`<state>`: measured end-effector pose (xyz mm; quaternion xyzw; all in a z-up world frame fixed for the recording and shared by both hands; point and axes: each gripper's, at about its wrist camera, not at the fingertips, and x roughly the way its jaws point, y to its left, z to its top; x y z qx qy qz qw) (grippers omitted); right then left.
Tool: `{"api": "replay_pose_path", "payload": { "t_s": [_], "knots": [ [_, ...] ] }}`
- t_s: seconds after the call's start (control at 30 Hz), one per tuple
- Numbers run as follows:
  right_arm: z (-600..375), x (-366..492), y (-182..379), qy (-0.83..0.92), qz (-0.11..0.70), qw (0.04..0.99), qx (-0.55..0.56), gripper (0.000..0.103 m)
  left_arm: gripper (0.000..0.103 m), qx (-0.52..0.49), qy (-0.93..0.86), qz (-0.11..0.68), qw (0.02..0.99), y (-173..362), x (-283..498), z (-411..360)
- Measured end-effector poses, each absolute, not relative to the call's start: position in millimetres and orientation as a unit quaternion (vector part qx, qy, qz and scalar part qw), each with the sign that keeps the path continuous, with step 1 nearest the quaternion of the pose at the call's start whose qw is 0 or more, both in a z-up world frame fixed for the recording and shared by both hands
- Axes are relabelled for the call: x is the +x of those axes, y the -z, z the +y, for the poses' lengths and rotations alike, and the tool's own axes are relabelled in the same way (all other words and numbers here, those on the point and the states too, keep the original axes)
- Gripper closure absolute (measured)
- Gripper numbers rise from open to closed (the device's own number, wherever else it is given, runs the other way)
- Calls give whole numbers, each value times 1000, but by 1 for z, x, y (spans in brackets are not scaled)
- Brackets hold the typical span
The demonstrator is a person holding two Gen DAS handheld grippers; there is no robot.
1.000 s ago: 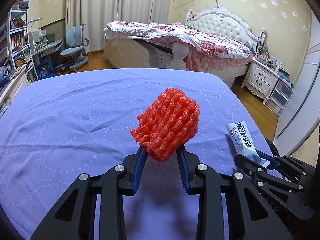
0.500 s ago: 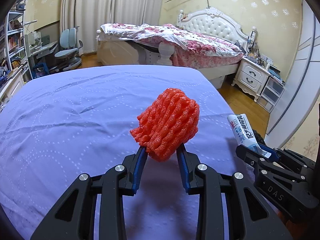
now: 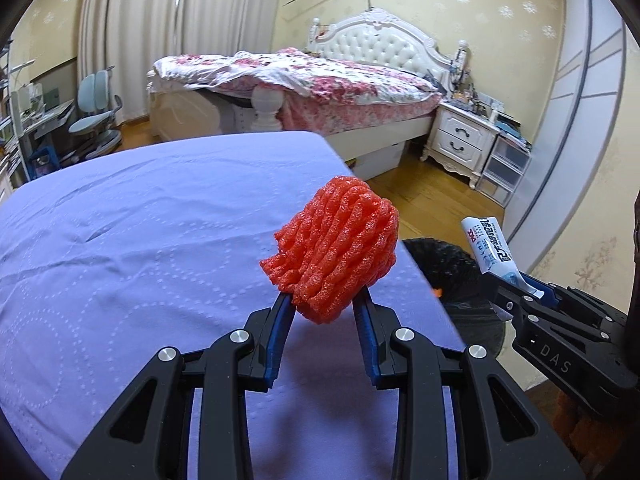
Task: Collect trash
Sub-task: 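Carry the net and tube over the black bin and open both tools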
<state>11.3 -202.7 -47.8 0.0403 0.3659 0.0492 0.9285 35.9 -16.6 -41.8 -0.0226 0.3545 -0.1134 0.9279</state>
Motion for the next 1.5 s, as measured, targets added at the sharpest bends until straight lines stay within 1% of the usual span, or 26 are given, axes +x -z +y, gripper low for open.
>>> {"api": "replay_pose_path", "payload": {
  "t_s": [0.43,0.97,1.23,1.27,1.37,1.4,1.43,1.47,1.5],
  "knots": [
    [-267,23,55,5,360,931,58,71,70,10,168,349,922,45,60,-91],
    [-305,45,70,25,367,927,78,71,70,30,173,371,912,59,90,-130],
    [-307,55,73,30,369,925,85,70,69,35,172,383,907,61,100,-141],
    [-306,54,74,30,369,925,85,70,67,35,171,385,906,62,100,-141],
    [-307,57,74,32,368,925,84,69,58,31,169,390,905,65,101,-139],
    [-308,57,74,35,367,926,85,65,53,30,169,391,904,65,100,-139],
    [-309,57,74,38,365,926,85,57,49,28,168,391,904,65,100,-138],
    [-308,56,75,39,364,927,86,56,46,27,167,391,905,65,99,-138],
    [-309,56,75,41,364,927,86,55,41,25,165,390,906,65,98,-137]
  ]
}}
